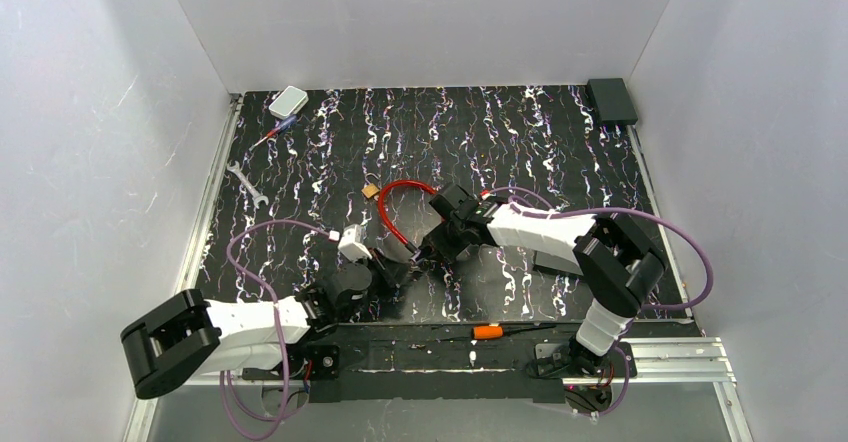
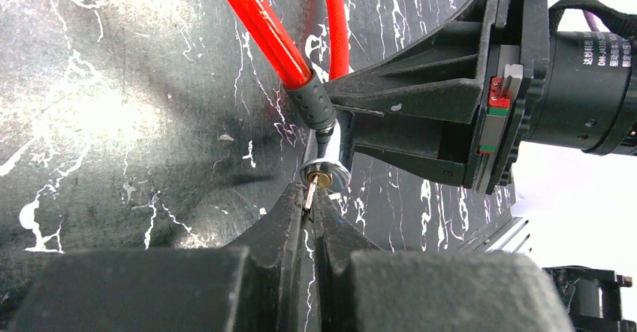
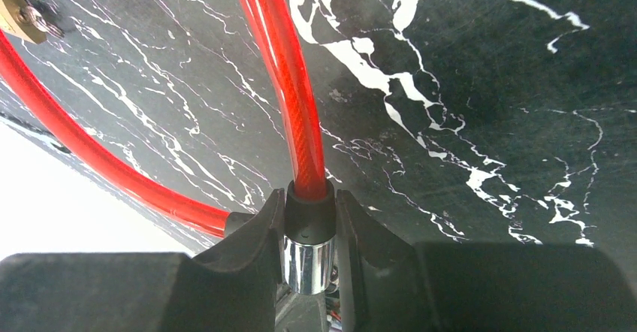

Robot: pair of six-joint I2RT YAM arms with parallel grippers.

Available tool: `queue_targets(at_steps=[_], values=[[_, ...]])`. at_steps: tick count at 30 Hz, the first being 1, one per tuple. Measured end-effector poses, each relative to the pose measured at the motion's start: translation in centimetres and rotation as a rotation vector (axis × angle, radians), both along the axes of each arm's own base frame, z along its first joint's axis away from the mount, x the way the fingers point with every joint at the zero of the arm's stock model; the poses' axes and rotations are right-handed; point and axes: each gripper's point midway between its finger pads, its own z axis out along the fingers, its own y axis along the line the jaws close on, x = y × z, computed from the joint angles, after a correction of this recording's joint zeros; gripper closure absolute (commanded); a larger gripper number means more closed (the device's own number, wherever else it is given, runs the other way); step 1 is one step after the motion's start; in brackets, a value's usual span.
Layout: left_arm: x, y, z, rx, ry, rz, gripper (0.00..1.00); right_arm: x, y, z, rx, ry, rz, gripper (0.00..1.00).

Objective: Unlock with the key

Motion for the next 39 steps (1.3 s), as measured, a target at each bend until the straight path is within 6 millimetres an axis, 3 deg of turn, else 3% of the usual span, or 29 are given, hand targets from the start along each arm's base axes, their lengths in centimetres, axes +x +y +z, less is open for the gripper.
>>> queue_targets(at_steps=[20, 39], values=[[0.8, -2.1, 0.9, 0.232, -0.140, -0.183, 1.00, 0.6, -1.9, 0.5, -0.039, -0.053, -0.044, 0.99], [1.0, -1.3, 2.8, 0.468, -0.360, -0.341, 1.00, 0.4, -1.4, 1.9, 0.001, -0.057, -0.035, 0.99]])
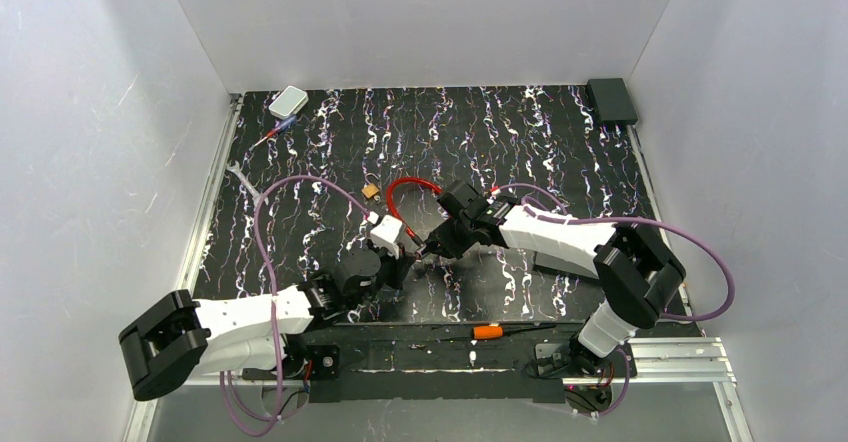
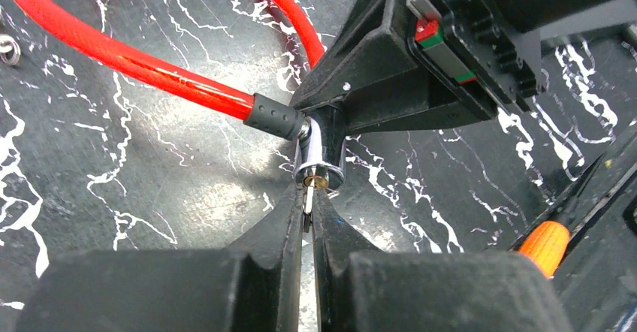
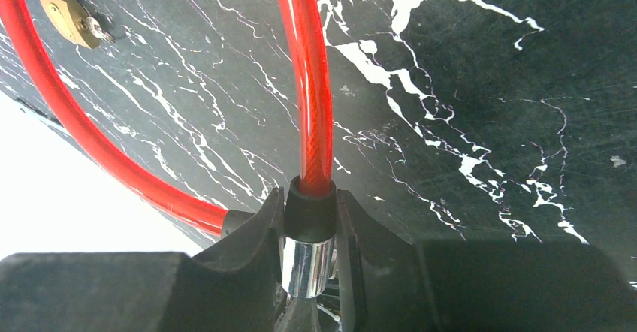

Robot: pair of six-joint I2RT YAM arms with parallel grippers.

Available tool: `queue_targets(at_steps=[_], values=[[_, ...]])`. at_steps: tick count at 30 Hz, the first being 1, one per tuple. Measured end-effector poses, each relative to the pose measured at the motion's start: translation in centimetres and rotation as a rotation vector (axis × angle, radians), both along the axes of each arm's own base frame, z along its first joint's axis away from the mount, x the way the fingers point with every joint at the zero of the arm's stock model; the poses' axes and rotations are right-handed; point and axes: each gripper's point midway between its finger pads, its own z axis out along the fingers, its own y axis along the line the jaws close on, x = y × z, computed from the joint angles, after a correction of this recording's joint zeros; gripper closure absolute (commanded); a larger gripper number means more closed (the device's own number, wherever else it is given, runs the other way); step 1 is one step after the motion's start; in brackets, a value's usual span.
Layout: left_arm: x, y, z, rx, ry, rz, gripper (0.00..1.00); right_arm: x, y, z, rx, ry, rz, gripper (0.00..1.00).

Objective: Unlock with the key

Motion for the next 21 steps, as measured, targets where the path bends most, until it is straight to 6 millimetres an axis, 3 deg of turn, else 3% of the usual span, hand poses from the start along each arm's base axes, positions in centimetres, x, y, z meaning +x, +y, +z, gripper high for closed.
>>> queue_targets(at_steps=[21], values=[[0.35, 0.15, 0.67, 0.177, -0.171, -0.131, 1.00, 0.25, 0.13, 0.44, 0.010, -0.009, -0.010, 0.99]])
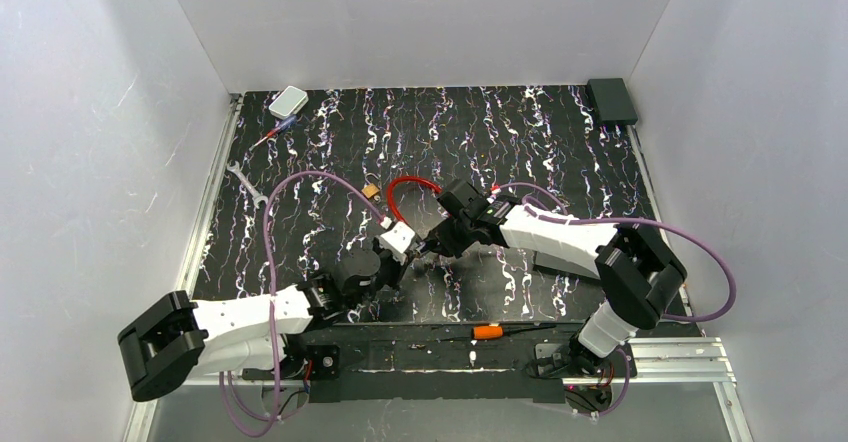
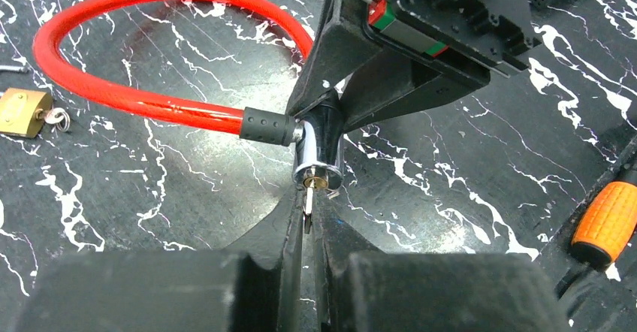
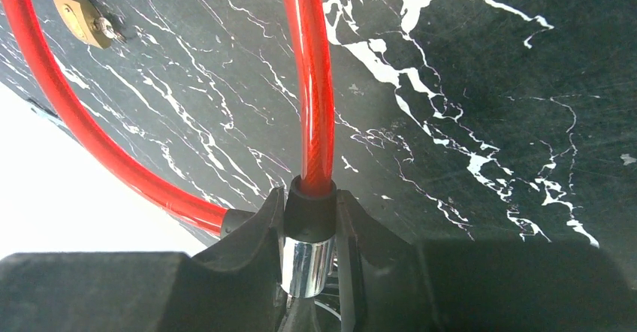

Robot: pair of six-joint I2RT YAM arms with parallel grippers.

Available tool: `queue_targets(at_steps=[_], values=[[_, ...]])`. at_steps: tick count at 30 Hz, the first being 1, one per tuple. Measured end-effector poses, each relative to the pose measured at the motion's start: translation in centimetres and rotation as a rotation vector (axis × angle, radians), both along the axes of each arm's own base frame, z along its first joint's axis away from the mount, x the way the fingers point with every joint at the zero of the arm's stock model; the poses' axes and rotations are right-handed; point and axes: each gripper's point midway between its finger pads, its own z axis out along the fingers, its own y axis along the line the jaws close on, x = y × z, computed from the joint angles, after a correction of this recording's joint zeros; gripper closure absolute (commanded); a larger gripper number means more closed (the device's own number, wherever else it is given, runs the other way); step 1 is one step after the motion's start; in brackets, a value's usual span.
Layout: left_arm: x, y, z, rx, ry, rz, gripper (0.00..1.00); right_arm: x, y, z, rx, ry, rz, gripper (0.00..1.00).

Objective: Unlock with the key

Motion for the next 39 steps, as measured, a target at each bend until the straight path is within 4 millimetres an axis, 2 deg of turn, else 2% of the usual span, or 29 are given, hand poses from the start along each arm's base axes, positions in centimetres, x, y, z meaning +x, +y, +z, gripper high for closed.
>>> queue_targets(at_steps=[6, 12, 19, 39], values=[[-0.3, -0.1, 0.6, 0.058, -0.073, -0.067, 1.00, -0.1, 0.1, 0.2, 0.008, 0.004, 0.005, 0.99], [-1.0, -0.8, 1.0, 0.191, -0.219, -0.182, 1.00, -0.4, 0.0, 0.1, -0.002, 0.016, 0.010, 0.99], [-0.9, -1.5, 1.0, 0.371, -0.404, -0.287, 1.00, -0.6, -0.5, -0.2, -0.026, 0.021, 0.009, 0.99], [-1.6, -1.8, 1.4, 0.553, -0.641, -0.469, 1.00, -0.6, -0.5, 0.4, -0.028, 0.016, 0.022, 0.99]])
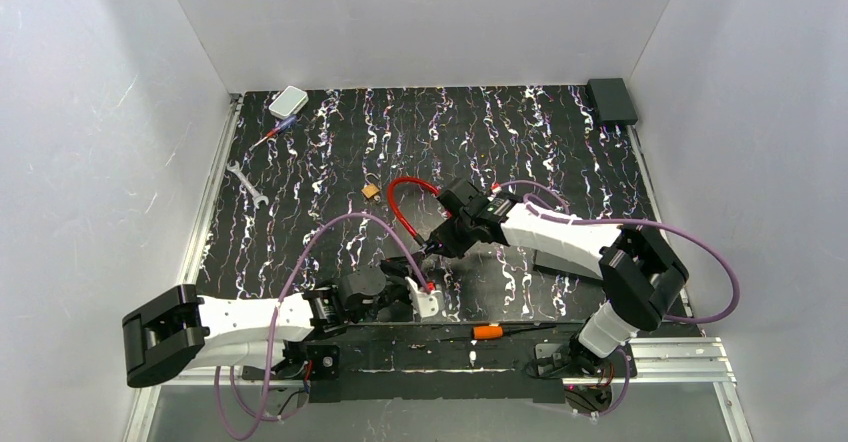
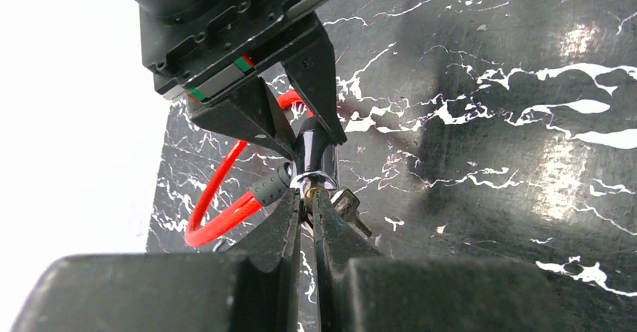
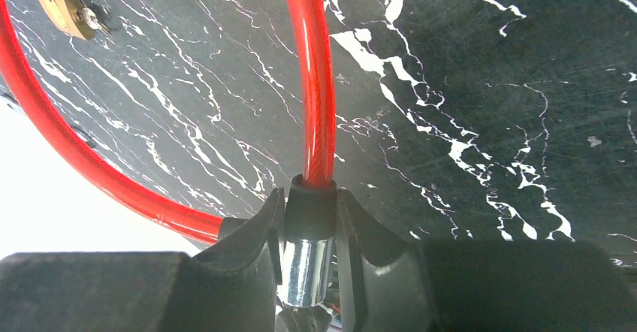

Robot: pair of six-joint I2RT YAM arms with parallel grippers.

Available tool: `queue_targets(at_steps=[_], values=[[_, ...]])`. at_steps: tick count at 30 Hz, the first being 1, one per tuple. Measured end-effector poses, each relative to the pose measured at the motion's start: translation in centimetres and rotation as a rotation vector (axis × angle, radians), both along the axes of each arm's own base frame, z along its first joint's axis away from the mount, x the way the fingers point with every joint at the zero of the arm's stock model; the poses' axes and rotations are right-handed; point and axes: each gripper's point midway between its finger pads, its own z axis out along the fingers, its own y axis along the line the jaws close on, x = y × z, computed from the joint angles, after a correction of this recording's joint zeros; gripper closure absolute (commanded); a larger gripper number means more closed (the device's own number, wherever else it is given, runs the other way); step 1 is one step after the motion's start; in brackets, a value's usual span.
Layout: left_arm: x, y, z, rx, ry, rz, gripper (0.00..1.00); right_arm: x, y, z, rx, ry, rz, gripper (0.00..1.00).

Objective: Unlock with the key

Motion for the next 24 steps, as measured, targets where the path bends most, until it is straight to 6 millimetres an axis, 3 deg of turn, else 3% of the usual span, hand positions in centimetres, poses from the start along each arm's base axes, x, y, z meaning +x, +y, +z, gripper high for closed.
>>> queue_targets(at_steps=[8, 9, 12, 15, 24], values=[[-0.2, -0.1, 0.1, 0.065, -0.074, -0.059, 1.00, 0.0, -0.4, 0.8, -0.044, -0.006, 0.035, 0.99], [-0.2, -0.2, 0.2, 0.070, -0.081, -0.063, 0.96, 0.0, -0.4, 0.9, -0.049, -0.006, 0.039, 0.99], [-0.3, -0.2, 0.2, 0.078, -0.089, -0.075, 0.59, 0.0, -0.6, 0.9, -0.059, -0.008, 0.052, 0.99], [-0.8, -0.4, 0.4, 0.069, -0.084, -0.103, 0.04, -0.6, -0.6, 0.8, -0.067, 0.003, 0.085, 0.99], [-1.8, -0.5, 1.0, 0.013, -0.046, -0.112, 0.02, -1.2, -0.9, 0.5, -0.080, 0.010, 0.133, 0.99]])
